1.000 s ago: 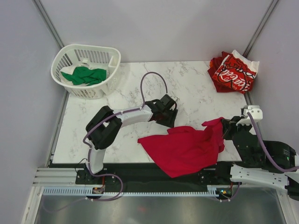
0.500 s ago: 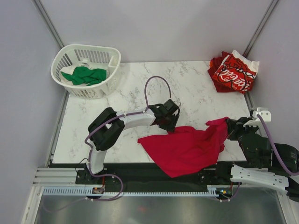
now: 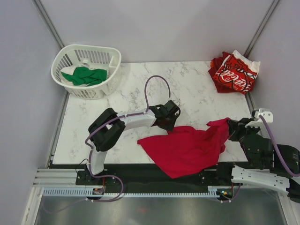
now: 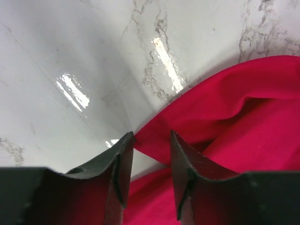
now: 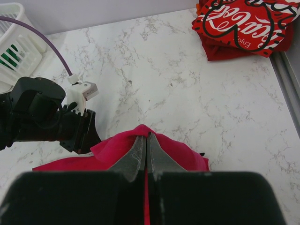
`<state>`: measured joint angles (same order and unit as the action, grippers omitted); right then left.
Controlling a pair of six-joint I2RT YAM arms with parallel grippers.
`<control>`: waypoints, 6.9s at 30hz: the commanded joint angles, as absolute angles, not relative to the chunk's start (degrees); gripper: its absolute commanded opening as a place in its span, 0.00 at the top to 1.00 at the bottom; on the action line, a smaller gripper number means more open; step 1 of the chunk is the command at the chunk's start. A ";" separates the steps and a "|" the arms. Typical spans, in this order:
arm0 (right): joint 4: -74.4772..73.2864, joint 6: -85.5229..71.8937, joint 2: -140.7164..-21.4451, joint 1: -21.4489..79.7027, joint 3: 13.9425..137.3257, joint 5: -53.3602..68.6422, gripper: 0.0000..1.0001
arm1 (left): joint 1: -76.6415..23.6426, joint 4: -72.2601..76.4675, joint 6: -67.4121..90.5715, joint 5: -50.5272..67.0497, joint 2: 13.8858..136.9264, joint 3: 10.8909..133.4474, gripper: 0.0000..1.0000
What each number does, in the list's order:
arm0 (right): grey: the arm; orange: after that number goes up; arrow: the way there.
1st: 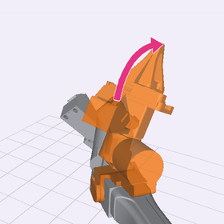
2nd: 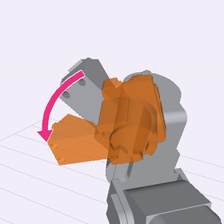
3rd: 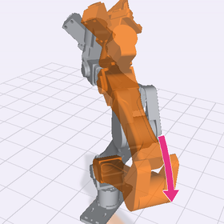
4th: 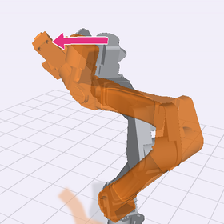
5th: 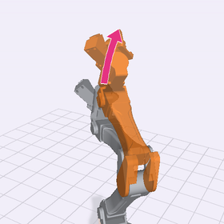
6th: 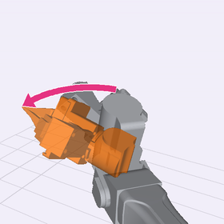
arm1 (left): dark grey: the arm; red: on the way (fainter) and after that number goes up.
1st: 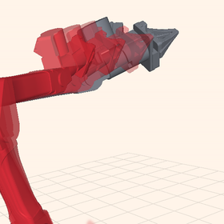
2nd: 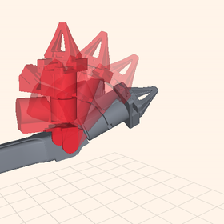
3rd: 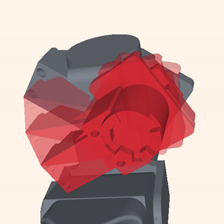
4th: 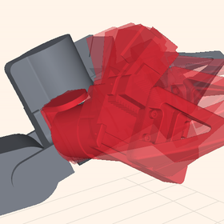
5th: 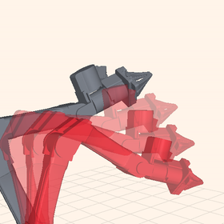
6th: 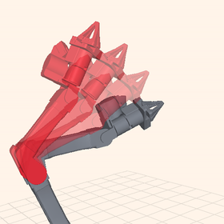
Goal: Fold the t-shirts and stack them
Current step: Flatten the tshirt out
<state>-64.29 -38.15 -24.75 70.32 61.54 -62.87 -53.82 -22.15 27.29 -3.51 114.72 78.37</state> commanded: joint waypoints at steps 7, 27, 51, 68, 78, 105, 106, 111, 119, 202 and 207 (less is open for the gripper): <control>-64.69 -38.76 -25.75 70.49 62.23 -64.16 1.00 | -53.96 -21.36 28.74 -7.73 116.81 78.31 0.98; -50.37 -11.18 -30.50 70.49 82.34 -56.65 1.00 | -54.40 -45.26 18.99 -26.28 69.30 86.57 0.98; -18.21 24.42 -46.92 84.10 85.36 -70.46 1.00 | -55.90 -40.79 -6.50 -39.54 55.53 90.01 0.98; -35.33 -5.17 -72.52 17.96 101.95 -5.94 1.00 | -53.53 -34.09 -4.66 -41.31 54.33 84.11 0.98; -25.30 8.34 -54.84 18.11 102.99 20.73 1.00 | -53.61 -29.01 -12.82 -23.47 37.62 84.46 0.98; -27.91 -4.38 -121.06 4.50 125.09 5.20 0.30 | -13.03 -27.83 -3.72 -19.16 88.46 85.93 0.97; -37.78 -5.61 -131.99 3.87 133.07 3.10 0.18 | -10.14 -31.60 1.62 -17.94 96.86 93.09 0.76; -37.77 -5.71 -133.19 3.87 144.81 1.85 0.02 | -9.31 -39.46 7.81 -15.12 98.01 100.11 0.41; -26.20 -11.25 -104.97 6.31 108.51 6.42 0.02 | -16.87 -39.46 11.06 -15.20 83.44 89.16 0.34; -35.25 -56.34 -43.69 42.89 17.49 -7.47 0.91 | -30.06 -31.90 41.66 -13.97 62.93 37.88 0.98; -37.26 -54.24 -42.37 42.80 22.73 -9.39 1.00 | -30.06 -33.74 40.34 -13.89 59.51 39.72 0.98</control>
